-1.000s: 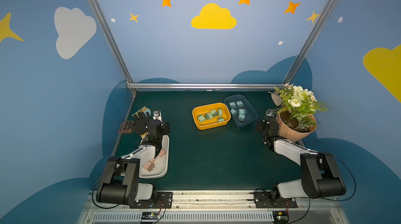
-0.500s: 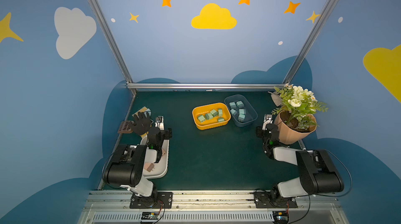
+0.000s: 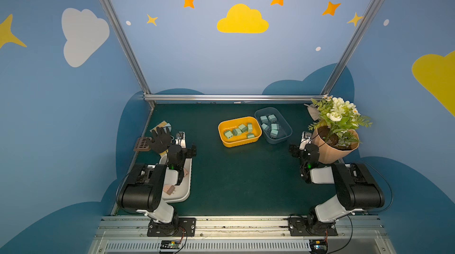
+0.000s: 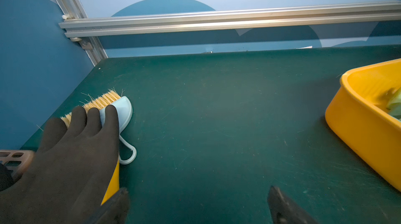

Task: Place the plugs by color into the storage box
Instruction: Reset both arms

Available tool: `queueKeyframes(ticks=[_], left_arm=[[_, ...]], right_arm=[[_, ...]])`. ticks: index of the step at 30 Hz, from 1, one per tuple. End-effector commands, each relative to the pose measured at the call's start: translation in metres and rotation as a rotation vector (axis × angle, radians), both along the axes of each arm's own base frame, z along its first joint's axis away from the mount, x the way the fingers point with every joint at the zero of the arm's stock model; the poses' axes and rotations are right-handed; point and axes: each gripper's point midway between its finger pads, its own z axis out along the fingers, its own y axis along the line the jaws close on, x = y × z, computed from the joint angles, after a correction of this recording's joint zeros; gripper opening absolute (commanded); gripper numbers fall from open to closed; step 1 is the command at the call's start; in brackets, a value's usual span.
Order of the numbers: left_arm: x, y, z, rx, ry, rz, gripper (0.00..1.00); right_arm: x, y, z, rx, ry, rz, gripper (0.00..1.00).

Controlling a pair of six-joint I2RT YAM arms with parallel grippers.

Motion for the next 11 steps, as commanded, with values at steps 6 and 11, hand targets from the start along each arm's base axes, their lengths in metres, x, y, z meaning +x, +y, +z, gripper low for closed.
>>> queueKeyframes(ticks=[6,11], left_arm=[[0.0080,0.0035,-0.0028,-0.060,0.038,-0.022,1.00],[0.0052,0.0035,-0.0007,-0.037,0.019,-0.012,1.00]], right_arm=[[0.0026,0.0012,0.0102,0.020,-0.039,0.001,0.95],[0.0028,0.0019,0.0105,0.011,-0.039,-0.001,0.95]])
